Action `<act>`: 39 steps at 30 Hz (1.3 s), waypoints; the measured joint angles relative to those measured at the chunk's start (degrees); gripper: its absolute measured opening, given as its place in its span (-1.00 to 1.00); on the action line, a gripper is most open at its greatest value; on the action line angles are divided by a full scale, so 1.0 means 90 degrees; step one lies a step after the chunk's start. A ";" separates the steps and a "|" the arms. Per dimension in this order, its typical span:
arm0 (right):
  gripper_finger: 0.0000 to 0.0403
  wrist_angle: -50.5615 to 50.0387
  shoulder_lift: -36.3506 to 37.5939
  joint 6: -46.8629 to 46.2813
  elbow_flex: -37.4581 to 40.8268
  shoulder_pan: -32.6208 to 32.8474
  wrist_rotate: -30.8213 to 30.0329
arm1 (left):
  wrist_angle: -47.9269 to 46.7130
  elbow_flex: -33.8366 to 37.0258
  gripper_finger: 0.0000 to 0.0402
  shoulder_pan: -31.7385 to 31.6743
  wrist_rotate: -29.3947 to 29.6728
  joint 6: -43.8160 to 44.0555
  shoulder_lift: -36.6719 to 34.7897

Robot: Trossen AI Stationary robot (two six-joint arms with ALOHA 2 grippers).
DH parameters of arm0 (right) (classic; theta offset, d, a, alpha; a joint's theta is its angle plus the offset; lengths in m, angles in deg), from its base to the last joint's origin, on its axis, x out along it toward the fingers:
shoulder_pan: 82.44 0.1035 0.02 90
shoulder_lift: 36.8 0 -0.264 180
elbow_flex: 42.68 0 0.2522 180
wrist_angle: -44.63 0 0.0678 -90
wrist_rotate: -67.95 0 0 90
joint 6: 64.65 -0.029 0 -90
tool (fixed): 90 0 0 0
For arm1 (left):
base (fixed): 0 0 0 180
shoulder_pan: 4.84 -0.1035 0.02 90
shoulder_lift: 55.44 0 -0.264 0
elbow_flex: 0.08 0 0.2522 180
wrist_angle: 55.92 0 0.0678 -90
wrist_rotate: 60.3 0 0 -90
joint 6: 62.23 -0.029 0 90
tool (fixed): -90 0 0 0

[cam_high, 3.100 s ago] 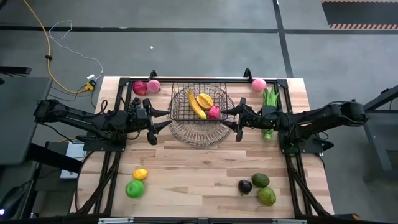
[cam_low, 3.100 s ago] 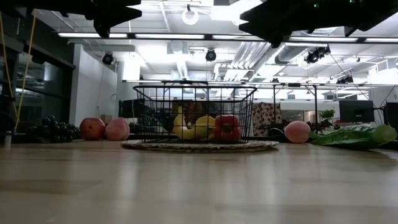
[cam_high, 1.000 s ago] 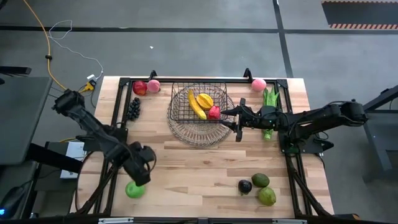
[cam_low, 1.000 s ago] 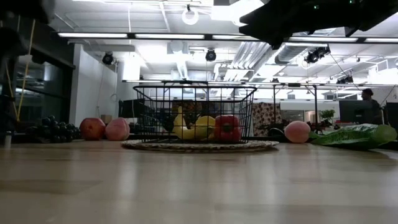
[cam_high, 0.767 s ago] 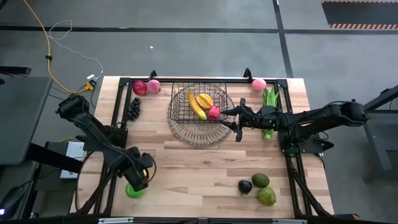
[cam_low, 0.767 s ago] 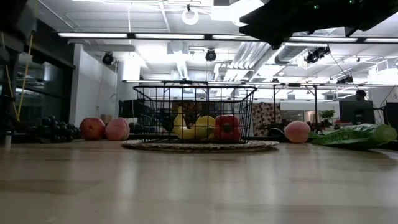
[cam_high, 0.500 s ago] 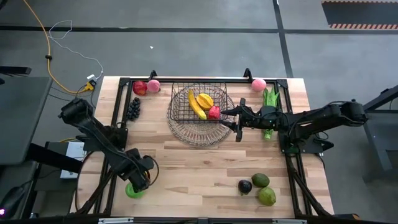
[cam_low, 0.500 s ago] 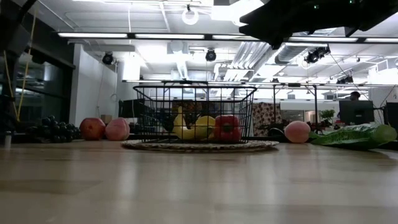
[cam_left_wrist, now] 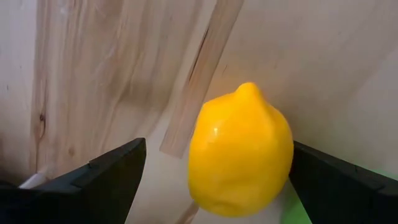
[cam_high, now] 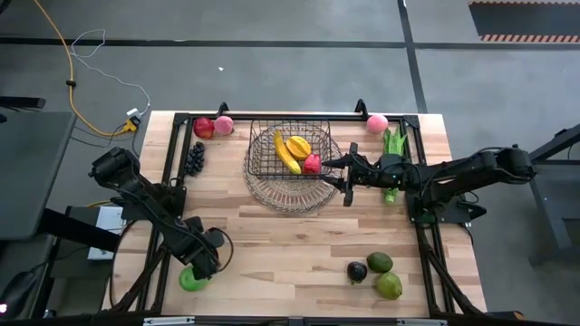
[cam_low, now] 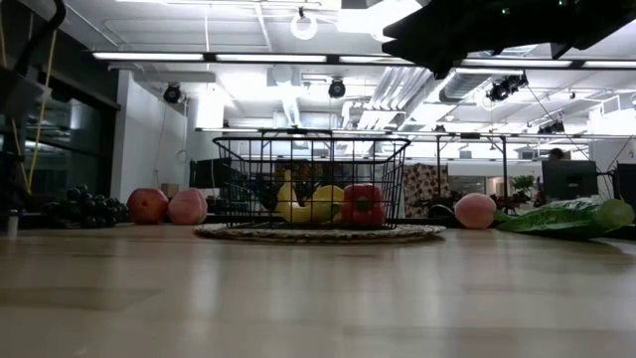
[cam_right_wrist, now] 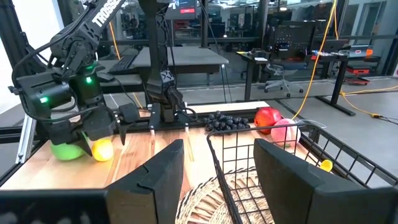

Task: Build produce basket
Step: Put the lemon into the wire basket

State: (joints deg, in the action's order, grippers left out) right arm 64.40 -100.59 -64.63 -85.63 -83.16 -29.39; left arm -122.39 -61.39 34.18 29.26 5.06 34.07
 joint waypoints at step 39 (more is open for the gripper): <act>-0.08 -0.0025 0.0002 0.0051 0.0000 0.0000 -0.0001 | 0.0353 -0.0583 -0.21 -0.1450 0.1959 -0.3827 -0.1645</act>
State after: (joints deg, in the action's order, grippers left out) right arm 64.17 -100.57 -64.18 -85.63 -83.16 -29.41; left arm -119.21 -66.64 21.13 46.89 -29.39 19.27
